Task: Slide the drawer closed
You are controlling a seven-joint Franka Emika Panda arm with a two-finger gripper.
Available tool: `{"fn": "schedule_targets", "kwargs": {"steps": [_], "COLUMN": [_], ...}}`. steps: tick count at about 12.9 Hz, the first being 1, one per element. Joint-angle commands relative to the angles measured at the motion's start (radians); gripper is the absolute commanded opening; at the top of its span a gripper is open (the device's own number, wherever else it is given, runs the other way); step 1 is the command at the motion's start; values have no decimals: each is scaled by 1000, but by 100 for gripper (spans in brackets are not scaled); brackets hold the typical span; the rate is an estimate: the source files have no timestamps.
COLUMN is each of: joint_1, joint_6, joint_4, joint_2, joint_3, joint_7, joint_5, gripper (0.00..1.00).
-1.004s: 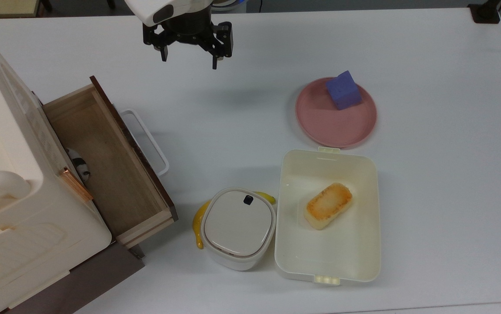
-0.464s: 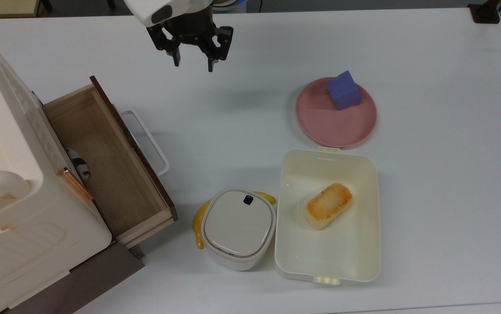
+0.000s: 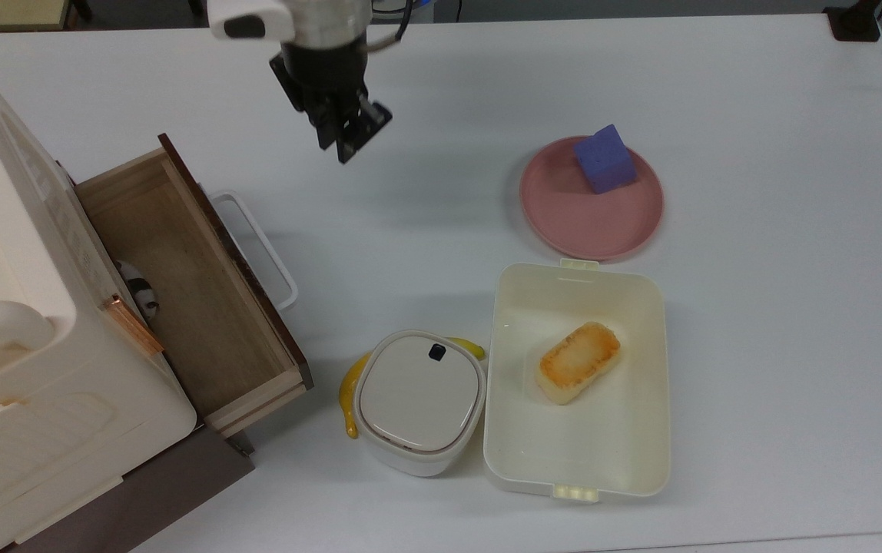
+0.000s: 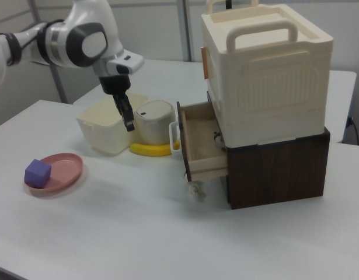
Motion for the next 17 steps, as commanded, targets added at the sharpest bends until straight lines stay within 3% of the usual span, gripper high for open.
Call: {"fn": "schedule_targets", "kwargs": {"steps": [1,6,10,17], "joint_1": [-9,-66,-86,-103], "joint_6": [100,150,272,340], "joint_4": [1,133,155,163], "joint_2": [89,262,287,284], "joint_3": [-3,-5,-67,-124], "joint_7": [177,224,228,210], "joint_5": [-10,-102,-116,-122], "gripper": [27,27,27,27]}}
